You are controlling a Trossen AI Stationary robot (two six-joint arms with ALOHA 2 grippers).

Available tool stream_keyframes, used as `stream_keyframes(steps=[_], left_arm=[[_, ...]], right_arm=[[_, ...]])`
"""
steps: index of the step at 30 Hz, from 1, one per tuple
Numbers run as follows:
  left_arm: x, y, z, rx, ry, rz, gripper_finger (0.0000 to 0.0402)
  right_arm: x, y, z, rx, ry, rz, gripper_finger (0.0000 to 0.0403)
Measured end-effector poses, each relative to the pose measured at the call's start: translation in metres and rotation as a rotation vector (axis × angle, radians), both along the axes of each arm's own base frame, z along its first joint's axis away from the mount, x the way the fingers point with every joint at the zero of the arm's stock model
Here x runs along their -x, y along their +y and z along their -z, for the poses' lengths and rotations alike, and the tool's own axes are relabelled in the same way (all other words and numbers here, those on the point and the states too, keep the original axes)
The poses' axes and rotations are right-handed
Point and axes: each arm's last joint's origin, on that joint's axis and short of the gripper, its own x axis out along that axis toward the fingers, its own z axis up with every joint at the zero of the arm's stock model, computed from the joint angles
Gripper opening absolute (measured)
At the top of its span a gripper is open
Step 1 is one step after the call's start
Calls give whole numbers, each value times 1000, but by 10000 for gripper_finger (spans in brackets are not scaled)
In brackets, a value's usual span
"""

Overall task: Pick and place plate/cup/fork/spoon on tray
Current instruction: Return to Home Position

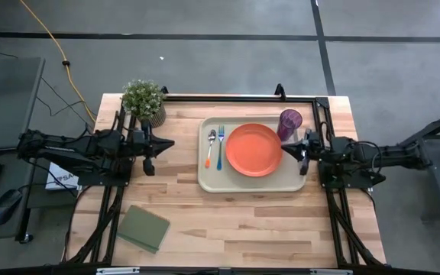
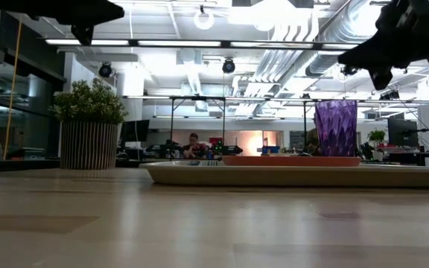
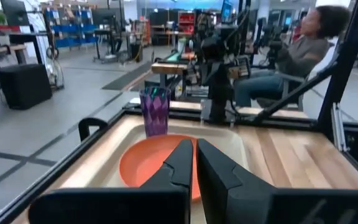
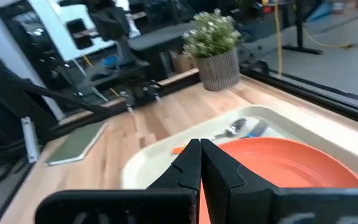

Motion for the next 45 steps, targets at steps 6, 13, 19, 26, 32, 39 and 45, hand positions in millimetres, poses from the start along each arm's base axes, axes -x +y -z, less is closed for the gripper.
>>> stream_keyframes(steps=[6, 13, 19, 26, 32, 39, 45], left_arm=[[0, 0, 1, 0, 9, 0, 3], [0, 0, 1, 0, 11, 0, 3], [0, 0, 1, 0, 13, 0, 3], [0, 0, 1, 0, 12, 0, 3], [0, 0, 2, 2, 12, 6, 3], [6, -2, 33, 42, 13, 46, 0], [18, -2, 53, 49, -70, 51, 0]], right_arm=[[-1, 7, 26, 18, -66, -52, 0], [8, 8, 26, 50, -109, -82, 0], [16, 6, 35, 25, -91, -48, 0], [11, 9, 40, 82, -149, -102, 0], [12, 9, 39, 131, -143, -82, 0], [12, 9, 39, 128, -144, -80, 0], [12, 9, 39, 119, -146, -82, 0]])
